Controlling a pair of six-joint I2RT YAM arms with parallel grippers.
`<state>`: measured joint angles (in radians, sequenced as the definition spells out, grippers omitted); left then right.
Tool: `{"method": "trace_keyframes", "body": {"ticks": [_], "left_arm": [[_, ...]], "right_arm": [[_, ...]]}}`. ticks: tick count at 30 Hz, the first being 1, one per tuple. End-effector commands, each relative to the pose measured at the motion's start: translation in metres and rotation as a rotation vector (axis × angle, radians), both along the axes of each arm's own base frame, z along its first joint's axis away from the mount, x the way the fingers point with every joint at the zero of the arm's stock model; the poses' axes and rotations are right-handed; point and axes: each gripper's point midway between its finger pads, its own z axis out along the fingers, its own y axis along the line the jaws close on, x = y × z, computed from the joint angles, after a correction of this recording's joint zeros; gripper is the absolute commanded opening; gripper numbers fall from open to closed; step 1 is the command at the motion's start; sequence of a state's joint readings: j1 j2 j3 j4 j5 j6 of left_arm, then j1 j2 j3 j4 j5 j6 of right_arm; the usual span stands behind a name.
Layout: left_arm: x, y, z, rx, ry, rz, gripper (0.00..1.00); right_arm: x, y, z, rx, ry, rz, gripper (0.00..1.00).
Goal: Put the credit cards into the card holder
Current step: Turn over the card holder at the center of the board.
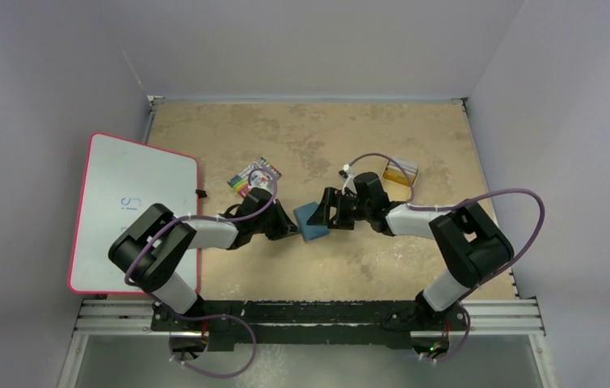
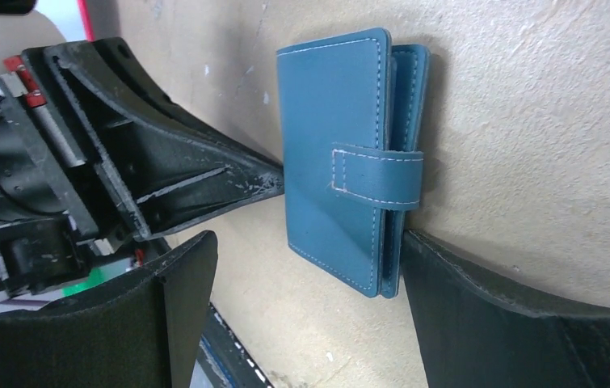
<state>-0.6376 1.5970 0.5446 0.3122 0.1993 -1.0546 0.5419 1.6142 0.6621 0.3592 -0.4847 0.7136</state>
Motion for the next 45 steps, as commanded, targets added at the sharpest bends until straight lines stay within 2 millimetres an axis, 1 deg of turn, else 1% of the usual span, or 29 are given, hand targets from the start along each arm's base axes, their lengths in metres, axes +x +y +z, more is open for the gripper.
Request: {"method": "trace_keyframes", "body": {"ticks": [1,3,6,8,11,12,17,21,25,28,31,32,34,36,38,41,43,45], "left_arm": [[0.003,0.006,-0.010,0.075,-0.011,-0.007,0.00],[0.003,0.006,-0.011,0.082,-0.010,-0.010,0.00],[0.003,0.007,-0.013,0.087,-0.009,-0.010,0.00],[0.004,0.005,-0.012,0.079,-0.011,-0.011,0.00],[0.006,0.000,-0.006,0.054,-0.021,-0.011,0.00],[0.008,-0.002,-0.004,0.044,-0.027,-0.013,0.00],[0.013,-0.006,0.009,0.005,-0.054,0.002,0.00],[0.009,-0.002,0.006,0.010,-0.044,0.013,0.00],[0.006,0.001,0.003,0.017,-0.038,0.017,0.00],[0.008,0.011,0.011,0.050,-0.067,0.044,0.00],[0.015,0.032,0.024,0.135,-0.105,0.094,0.01],[0.018,0.040,0.031,0.157,-0.121,0.115,0.02],[0.020,0.058,0.037,0.202,-0.120,0.166,0.06],[0.022,0.077,0.042,0.223,-0.116,0.239,0.11],[0.020,0.085,0.047,0.213,-0.124,0.282,0.17],[0.020,0.085,0.055,0.194,-0.144,0.286,0.20],[0.023,0.077,0.061,0.169,-0.169,0.245,0.20],[0.024,0.070,0.060,0.164,-0.169,0.209,0.21]], "right_arm": [[-0.005,0.023,0.051,0.205,-0.045,0.064,0.84],[-0.005,0.025,0.065,0.248,-0.068,0.068,0.83],[-0.008,0.028,0.081,0.298,-0.095,0.088,0.84],[-0.008,0.030,0.089,0.321,-0.106,0.099,0.84],[-0.010,0.031,0.091,0.338,-0.101,0.099,0.83],[-0.010,0.031,0.091,0.339,-0.099,0.096,0.83],[-0.013,0.032,0.075,0.345,-0.043,0.094,0.83],[-0.018,0.040,0.081,0.413,-0.031,0.124,0.80],[-0.019,0.048,0.081,0.416,-0.027,0.145,0.79],[-0.020,0.054,0.078,0.408,-0.013,0.165,0.79],[-0.018,0.055,0.075,0.395,-0.014,0.163,0.75],[-0.017,0.055,0.073,0.385,-0.015,0.163,0.74],[-0.014,0.054,0.069,0.346,-0.024,0.162,0.71],[-0.008,0.050,0.060,0.278,-0.031,0.148,0.64],[0.000,0.046,0.055,0.211,-0.060,0.125,0.58],[0.014,0.037,0.045,0.090,-0.091,0.091,0.50],[0.021,0.030,0.038,0.016,-0.104,0.068,0.46],[0.025,0.024,0.033,-0.038,-0.098,0.050,0.44]]}}
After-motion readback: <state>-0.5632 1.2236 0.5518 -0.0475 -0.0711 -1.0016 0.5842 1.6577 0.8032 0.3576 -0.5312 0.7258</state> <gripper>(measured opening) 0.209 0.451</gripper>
